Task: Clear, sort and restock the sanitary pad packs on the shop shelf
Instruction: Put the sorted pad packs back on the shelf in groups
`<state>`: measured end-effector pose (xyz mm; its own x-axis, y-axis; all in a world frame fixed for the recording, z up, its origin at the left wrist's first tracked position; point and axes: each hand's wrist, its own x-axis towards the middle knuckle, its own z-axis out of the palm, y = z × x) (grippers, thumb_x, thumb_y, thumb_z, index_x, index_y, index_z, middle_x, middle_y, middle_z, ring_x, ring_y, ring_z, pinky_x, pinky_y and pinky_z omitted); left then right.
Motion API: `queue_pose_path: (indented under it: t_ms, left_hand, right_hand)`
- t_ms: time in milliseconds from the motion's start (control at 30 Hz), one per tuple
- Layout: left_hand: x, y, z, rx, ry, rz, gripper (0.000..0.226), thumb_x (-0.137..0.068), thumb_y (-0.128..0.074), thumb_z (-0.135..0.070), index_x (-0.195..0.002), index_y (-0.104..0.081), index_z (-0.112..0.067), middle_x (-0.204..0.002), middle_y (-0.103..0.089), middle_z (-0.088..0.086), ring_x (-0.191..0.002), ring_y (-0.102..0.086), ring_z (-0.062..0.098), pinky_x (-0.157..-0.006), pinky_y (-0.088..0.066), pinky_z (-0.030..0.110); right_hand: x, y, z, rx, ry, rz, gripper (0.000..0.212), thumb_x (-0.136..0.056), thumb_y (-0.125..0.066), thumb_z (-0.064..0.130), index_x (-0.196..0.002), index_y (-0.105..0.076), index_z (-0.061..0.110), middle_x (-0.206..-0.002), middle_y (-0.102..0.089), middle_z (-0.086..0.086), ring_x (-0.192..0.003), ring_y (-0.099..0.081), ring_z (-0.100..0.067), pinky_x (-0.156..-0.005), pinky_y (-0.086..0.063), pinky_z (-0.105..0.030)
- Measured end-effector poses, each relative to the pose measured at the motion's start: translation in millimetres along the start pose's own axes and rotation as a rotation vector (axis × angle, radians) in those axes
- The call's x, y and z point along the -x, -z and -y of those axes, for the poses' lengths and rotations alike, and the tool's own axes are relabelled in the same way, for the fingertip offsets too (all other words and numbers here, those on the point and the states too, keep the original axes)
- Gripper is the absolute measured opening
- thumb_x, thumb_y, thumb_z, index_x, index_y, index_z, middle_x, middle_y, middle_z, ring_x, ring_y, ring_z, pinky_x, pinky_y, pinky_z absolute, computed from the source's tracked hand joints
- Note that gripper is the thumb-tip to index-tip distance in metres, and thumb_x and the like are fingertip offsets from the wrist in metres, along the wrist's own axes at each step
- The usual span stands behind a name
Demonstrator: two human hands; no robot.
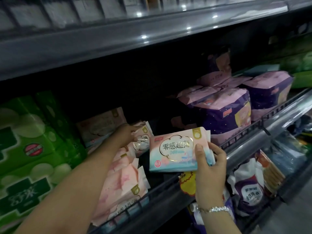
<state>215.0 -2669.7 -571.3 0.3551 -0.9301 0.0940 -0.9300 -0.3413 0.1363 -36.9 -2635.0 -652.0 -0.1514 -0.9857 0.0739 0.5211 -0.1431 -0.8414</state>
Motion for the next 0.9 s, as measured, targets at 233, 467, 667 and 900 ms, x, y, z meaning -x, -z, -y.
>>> queue_pose_path:
  t_ms: [233,467,667,900]
  left_hand:
    - [2.0,-4.7,-7.9,0.0,0.038,0.02,0.052,-0.096,-0.055,-0.036,-0.144,-0.037,-0.042,-0.133,-0.04,0.014,-0.122,-0.043,0.029,-0.084,-0.033,0.022]
    - [49.5,31.8,-49.3,0.607,-0.03,-0.035,0.042,-0.1,-0.038,-0.045,-0.129,-0.058,-0.024,-0.118,-0.055,-0.009,-0.112,-0.052,0.006,-0.086,-0.037,0.022]
    - [81.1,64.7,-77.8,0.428,-0.177,0.308,0.032,-0.078,-0.073,-0.046,-0.106,-0.059,-0.05,-0.097,-0.069,-0.022,-0.089,-0.068,0.0,-0.081,-0.054,0.021]
    - [84.0,100.8,-93.0,0.247,-0.152,0.235,0.049,-0.072,-0.081,-0.038,-0.117,-0.061,-0.035,-0.096,-0.066,-0.018,-0.08,-0.066,-0.002,-0.061,-0.052,0.014]
  right_hand:
    - [-1.1,-1.5,0.9,-0.036,-0.02,-0.003,0.018,-0.088,-0.066,0.026,-0.096,-0.052,0.033,-0.103,-0.063,0.002,-0.079,-0.065,-0.003,-0.052,-0.049,-0.013]
    - [5.6,-8.4,3.1,-0.123,-0.06,0.051,0.017,-0.09,-0.064,0.023,-0.102,-0.054,0.029,-0.101,-0.064,0.004,-0.083,-0.067,-0.003,-0.057,-0.051,-0.015]
    - [8.8,-11.4,14.4,-0.173,-0.024,0.145,0.049,-0.059,-0.076,0.067,-0.096,-0.058,0.041,-0.1,-0.067,0.008,-0.091,-0.069,-0.011,-0.065,-0.056,-0.025]
    - [6.5,-8.4,23.2,-0.132,-0.002,0.422,0.046,-0.072,-0.069,0.054,-0.115,-0.06,0.041,-0.114,-0.066,0.015,-0.102,-0.066,-0.004,-0.081,-0.054,-0.025]
